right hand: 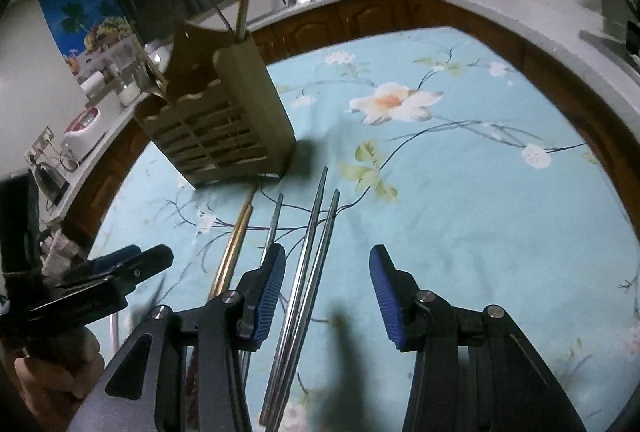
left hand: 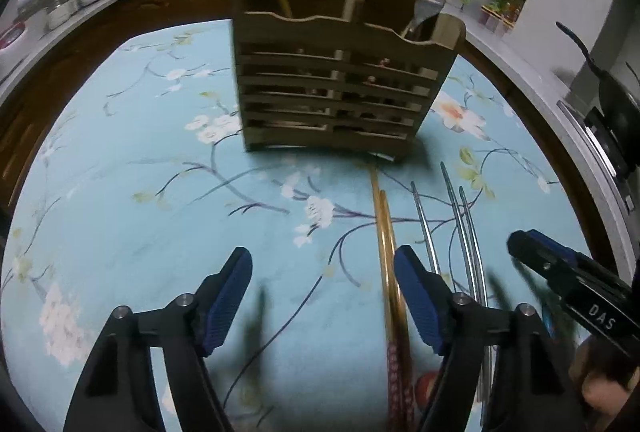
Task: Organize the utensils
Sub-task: 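Move the open left tool back over the wooden chopsticks, then close the left tool on a wooden chopstick and lift it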
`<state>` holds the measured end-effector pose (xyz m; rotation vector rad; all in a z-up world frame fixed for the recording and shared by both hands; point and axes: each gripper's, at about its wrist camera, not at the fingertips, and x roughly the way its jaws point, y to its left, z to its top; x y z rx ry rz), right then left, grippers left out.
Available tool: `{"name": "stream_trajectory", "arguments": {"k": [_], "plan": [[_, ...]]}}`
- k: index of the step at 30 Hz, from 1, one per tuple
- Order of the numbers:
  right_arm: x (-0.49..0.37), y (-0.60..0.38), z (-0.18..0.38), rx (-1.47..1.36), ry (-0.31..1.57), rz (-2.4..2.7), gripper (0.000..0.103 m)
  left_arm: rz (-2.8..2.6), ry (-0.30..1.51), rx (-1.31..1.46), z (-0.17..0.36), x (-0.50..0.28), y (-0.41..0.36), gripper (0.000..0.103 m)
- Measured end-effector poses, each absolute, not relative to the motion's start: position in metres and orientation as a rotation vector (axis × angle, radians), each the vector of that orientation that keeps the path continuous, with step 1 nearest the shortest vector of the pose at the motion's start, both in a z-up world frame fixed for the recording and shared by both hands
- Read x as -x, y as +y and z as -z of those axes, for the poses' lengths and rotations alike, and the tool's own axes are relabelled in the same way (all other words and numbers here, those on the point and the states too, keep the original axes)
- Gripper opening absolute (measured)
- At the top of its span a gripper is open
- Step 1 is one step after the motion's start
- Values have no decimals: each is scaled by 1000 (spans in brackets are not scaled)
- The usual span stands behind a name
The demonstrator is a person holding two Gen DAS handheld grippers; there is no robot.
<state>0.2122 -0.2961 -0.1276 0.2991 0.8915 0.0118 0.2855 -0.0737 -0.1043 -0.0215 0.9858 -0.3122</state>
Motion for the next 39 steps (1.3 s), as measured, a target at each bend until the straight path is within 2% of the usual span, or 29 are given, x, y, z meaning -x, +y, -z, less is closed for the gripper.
{"name": "stream_trajectory", "arguments": {"k": [10,21,24,30,32,34,39], "plan": [[-240,-306,144,-308,936,5,44,327,1047,-12,133,-320,-98,60],[-251,-314,150,-319,949,11,44,324,1048,-88,145,-330,-113,61],[-253,-311,150,-309,954,1,44,291,1036,-156,147,-324,-110,55],[-259,-305,151,-287,958,-11,44,304,1068,-114,146,-316,-91,54],[-261,-303,153,-280,966,-7,39,310,1079,-62,144,-320,-84,54],[-264,-302,155,-263,973,4,30,302,1082,-37,144,-327,-80,54],[-273,-299,153,-240,996,6,27,290,1082,-15,141,-344,-75,53]]}}
